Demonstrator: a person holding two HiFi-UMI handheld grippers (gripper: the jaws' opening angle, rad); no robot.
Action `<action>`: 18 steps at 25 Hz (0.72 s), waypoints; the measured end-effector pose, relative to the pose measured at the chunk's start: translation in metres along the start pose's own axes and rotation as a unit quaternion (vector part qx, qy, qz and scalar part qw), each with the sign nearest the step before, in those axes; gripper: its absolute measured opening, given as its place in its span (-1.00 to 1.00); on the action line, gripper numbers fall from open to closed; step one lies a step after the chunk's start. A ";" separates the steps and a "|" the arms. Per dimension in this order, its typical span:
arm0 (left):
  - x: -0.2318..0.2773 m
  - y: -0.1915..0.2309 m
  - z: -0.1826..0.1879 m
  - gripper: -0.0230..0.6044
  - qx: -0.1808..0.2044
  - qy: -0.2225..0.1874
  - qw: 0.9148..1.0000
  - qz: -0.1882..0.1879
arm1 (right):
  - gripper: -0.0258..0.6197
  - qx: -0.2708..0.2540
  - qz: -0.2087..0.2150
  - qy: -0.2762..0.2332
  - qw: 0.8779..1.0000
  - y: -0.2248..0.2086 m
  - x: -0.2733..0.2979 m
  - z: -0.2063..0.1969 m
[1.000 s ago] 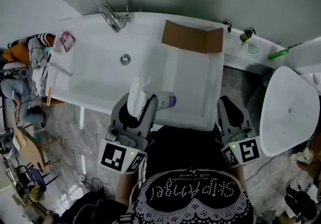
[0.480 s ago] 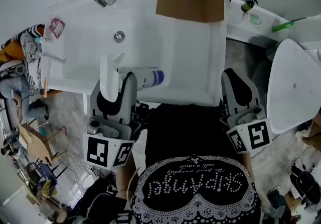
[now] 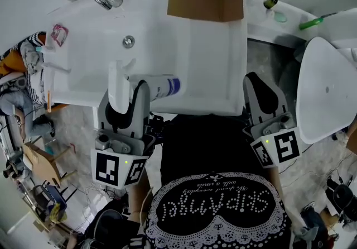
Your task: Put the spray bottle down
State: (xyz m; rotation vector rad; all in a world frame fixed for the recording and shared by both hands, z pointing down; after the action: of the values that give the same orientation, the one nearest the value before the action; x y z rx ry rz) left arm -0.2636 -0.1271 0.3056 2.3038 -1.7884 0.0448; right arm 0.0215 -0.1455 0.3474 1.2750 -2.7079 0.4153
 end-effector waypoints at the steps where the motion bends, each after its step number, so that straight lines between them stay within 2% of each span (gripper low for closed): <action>1: 0.001 -0.001 0.001 -0.43 0.003 -0.001 1.000 -0.001 | -0.80 0.000 0.000 -0.001 1.000 0.000 0.000 0.000; 5: 0.017 -0.008 0.006 -0.43 0.017 -0.011 1.000 -0.015 | -0.80 0.004 -0.002 -0.003 1.000 0.001 -0.002 -0.002; 13: 0.099 -0.043 -0.007 -0.43 0.040 -0.025 0.995 -0.082 | -0.80 0.016 -0.019 -0.007 1.000 -0.007 -0.006 -0.004; 18: 0.141 -0.067 -0.030 -0.43 0.085 -0.022 0.992 -0.095 | -0.80 0.024 -0.041 -0.008 0.999 -0.017 -0.014 -0.005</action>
State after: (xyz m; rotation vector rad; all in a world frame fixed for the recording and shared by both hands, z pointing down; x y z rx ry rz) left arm -0.1599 -0.2399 0.3469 2.6053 -1.6341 0.1199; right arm 0.0440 -0.1441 0.3527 1.4030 -2.6614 0.4668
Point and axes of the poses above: the fingertips, and each gripper's own axes: x forward along the fingers, y to its left, z out of its top, the point moved 7 cm from there along -x, backward along the fingers, and after that the axes turned 7 degrees about z, right-handed, at the moved point
